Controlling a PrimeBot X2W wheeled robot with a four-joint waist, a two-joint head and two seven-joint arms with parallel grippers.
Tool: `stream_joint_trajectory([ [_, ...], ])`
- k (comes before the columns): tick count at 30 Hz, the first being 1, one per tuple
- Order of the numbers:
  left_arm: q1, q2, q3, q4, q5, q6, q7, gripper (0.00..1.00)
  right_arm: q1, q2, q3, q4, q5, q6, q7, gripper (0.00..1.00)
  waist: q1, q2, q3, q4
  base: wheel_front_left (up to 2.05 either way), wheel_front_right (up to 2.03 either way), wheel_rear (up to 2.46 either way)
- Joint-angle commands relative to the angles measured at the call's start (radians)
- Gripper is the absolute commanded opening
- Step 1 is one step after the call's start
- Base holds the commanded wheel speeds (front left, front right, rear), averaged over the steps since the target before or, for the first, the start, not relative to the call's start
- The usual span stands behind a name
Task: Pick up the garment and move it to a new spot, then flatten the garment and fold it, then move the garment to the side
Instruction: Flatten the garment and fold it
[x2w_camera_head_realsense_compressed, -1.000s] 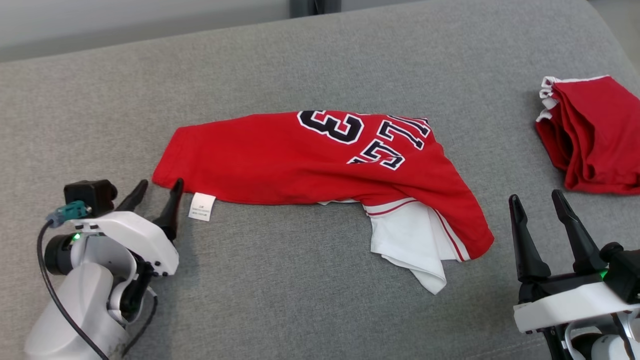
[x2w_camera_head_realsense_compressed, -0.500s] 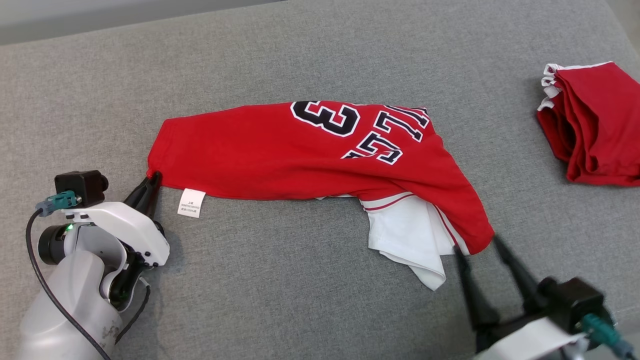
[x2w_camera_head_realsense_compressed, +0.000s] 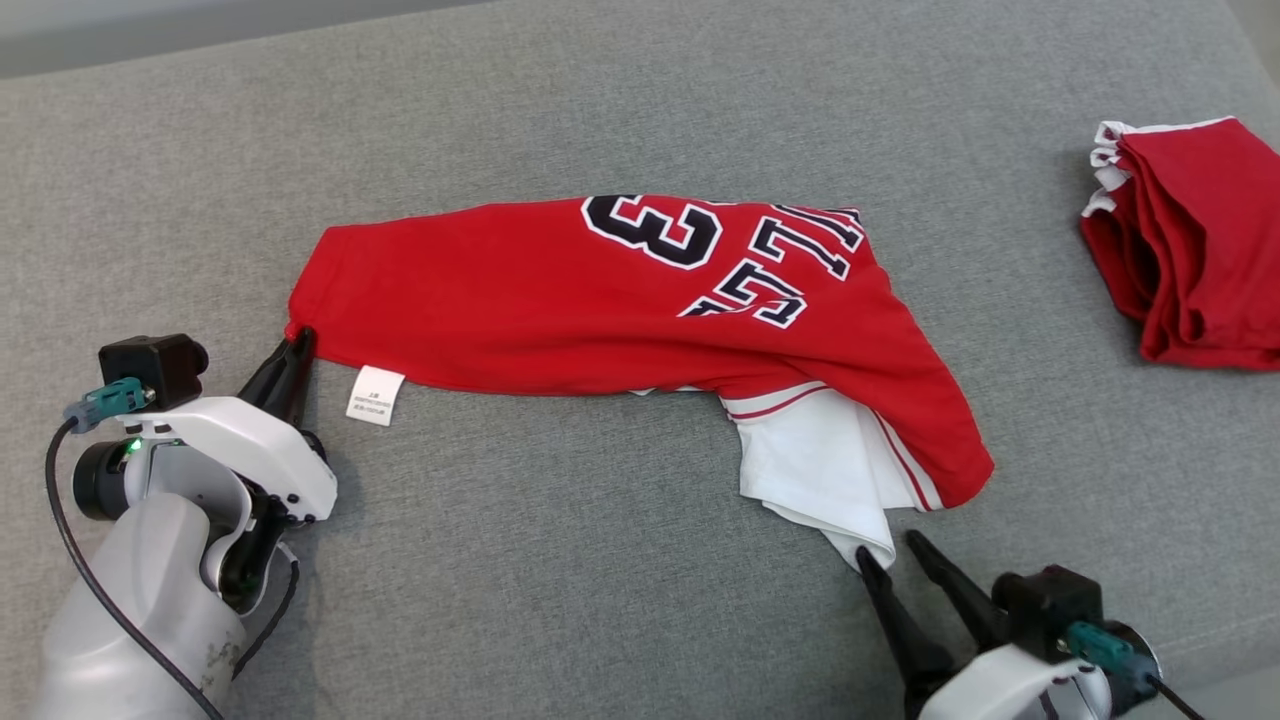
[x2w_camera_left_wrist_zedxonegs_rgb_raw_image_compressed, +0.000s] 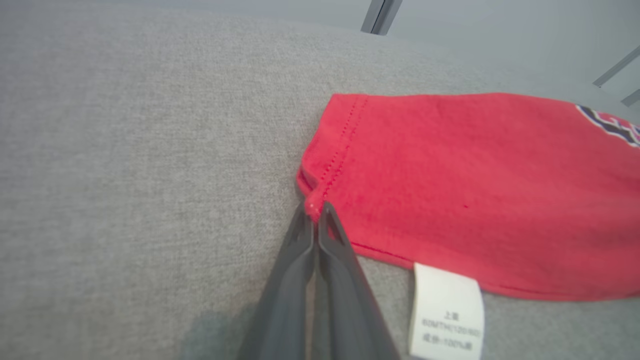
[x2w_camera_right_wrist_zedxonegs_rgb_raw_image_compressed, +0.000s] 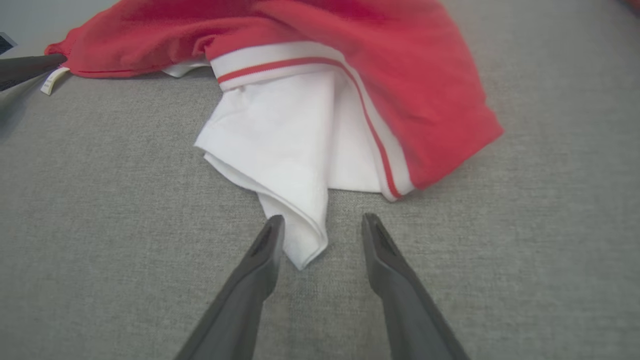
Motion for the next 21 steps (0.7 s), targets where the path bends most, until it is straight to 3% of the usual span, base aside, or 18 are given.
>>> stream_joint_trajectory([
  [1,-0.003,0.003,-0.002,0.01,-0.004,0.0,-0.002,0.0,-0.023,-0.004,-0.002,0.022,-0.01,0.0,-0.005,0.08,0.0,0.0,-0.001,0.007,0.0,0.0,0.0],
  [2,-0.004,0.0,-0.004,0.007,-0.003,-0.001,-0.008,0.0,-0.035,-0.004,-0.001,0.04,-0.003,0.0,-0.01,0.0,0.0,0.0,-0.002,0.012,0.0,0.0,0.0],
  [6,-0.002,-0.004,-0.01,-0.02,0.002,-0.003,-0.032,0.0,-0.068,-0.004,-0.009,0.07,-0.015,0.0,-0.029,0.0,0.0,0.0,-0.006,0.026,0.0,0.0,0.0],
  [12,0.02,0.012,0.0,-0.118,0.004,0.017,-0.059,0.0,-0.086,-0.034,-0.056,-0.032,-0.058,0.0,-0.096,0.0,0.0,0.0,-0.022,0.03,0.0,0.0,0.0],
  [21,0.048,0.075,0.043,-0.481,-0.008,0.082,-0.024,0.0,-0.21,-0.138,-0.158,-0.242,-0.115,0.0,-0.094,0.0,0.0,0.0,-0.069,0.046,0.0,0.0,0.0],
])
